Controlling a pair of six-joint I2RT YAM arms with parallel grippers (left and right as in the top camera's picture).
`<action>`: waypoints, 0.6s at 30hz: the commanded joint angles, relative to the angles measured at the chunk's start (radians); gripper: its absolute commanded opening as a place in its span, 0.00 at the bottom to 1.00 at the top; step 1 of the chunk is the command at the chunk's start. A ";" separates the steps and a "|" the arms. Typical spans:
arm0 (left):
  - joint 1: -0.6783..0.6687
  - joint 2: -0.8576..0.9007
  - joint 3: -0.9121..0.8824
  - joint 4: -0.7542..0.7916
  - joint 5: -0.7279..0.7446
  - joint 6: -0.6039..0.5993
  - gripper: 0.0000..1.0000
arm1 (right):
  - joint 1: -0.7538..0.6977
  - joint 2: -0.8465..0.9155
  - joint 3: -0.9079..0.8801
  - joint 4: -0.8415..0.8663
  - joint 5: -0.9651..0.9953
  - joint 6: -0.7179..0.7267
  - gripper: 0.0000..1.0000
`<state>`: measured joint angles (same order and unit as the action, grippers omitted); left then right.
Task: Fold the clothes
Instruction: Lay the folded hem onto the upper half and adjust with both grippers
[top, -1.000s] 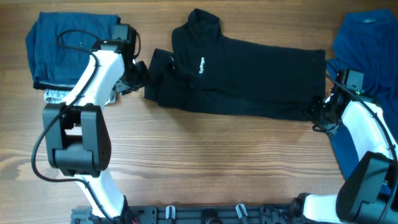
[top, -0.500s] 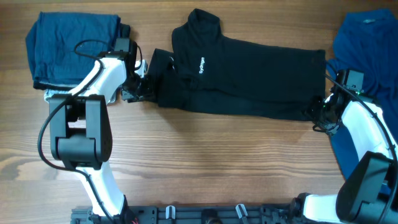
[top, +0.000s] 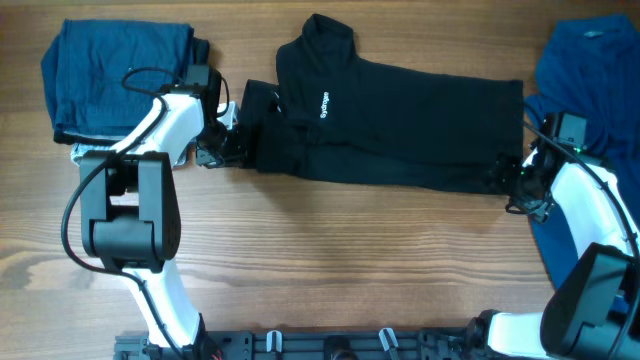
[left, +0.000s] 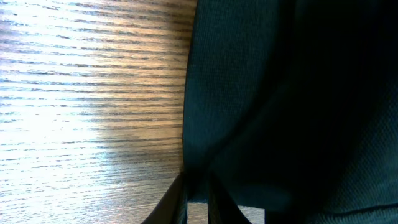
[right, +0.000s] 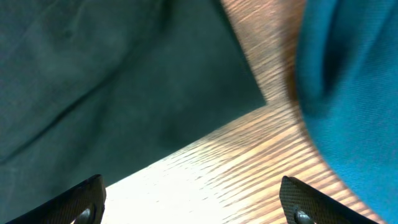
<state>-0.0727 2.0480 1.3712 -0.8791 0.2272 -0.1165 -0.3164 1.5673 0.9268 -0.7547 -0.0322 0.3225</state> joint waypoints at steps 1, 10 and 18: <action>0.003 0.013 -0.012 -0.004 0.015 0.004 0.13 | -0.074 0.013 0.068 -0.009 0.006 -0.071 0.91; 0.003 0.013 -0.012 0.013 0.015 0.004 0.13 | -0.158 0.020 0.024 0.142 -0.164 -0.184 0.75; 0.003 0.013 -0.012 0.010 0.015 0.004 0.17 | -0.158 0.193 0.022 0.173 -0.160 -0.245 0.61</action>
<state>-0.0723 2.0480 1.3712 -0.8703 0.2302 -0.1165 -0.4721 1.7092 0.9577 -0.5880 -0.1795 0.1078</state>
